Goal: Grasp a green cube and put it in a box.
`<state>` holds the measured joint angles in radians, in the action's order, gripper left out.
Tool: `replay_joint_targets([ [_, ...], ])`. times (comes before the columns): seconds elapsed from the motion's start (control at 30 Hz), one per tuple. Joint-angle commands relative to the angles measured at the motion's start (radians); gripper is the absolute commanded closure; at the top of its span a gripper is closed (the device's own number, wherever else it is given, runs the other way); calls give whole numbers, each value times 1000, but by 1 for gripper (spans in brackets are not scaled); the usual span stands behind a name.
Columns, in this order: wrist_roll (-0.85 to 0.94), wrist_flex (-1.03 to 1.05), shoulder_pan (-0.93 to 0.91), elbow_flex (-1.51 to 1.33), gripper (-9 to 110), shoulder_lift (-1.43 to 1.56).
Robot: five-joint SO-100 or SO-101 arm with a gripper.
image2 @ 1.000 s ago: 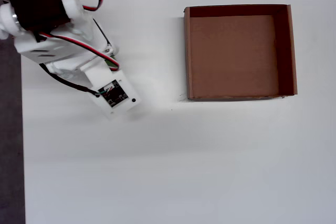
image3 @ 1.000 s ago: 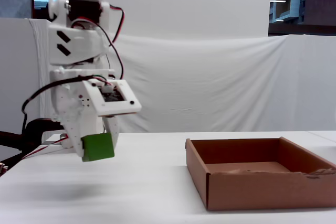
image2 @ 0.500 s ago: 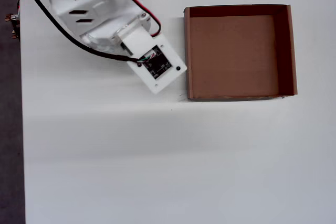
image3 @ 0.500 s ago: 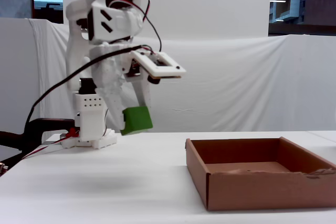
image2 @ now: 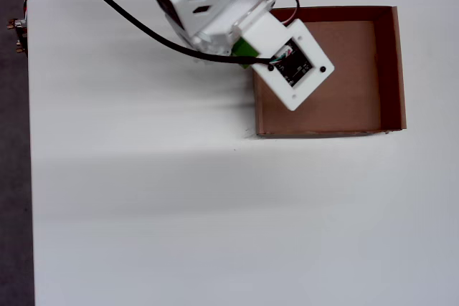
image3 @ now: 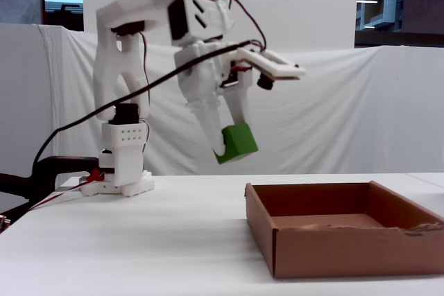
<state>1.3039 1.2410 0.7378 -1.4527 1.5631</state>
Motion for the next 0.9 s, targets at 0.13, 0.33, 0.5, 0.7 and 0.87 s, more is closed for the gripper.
replay_joint_targets([
  [0.13,-14,57,49,242,86,-118],
  [0.33,-35,83,106,313,86,-189],
  [0.5,-44,83,146,321,86,-233],
  [0.7,-44,84,178,327,86,-267],
  [0.87,-46,84,201,400,86,-328],
])
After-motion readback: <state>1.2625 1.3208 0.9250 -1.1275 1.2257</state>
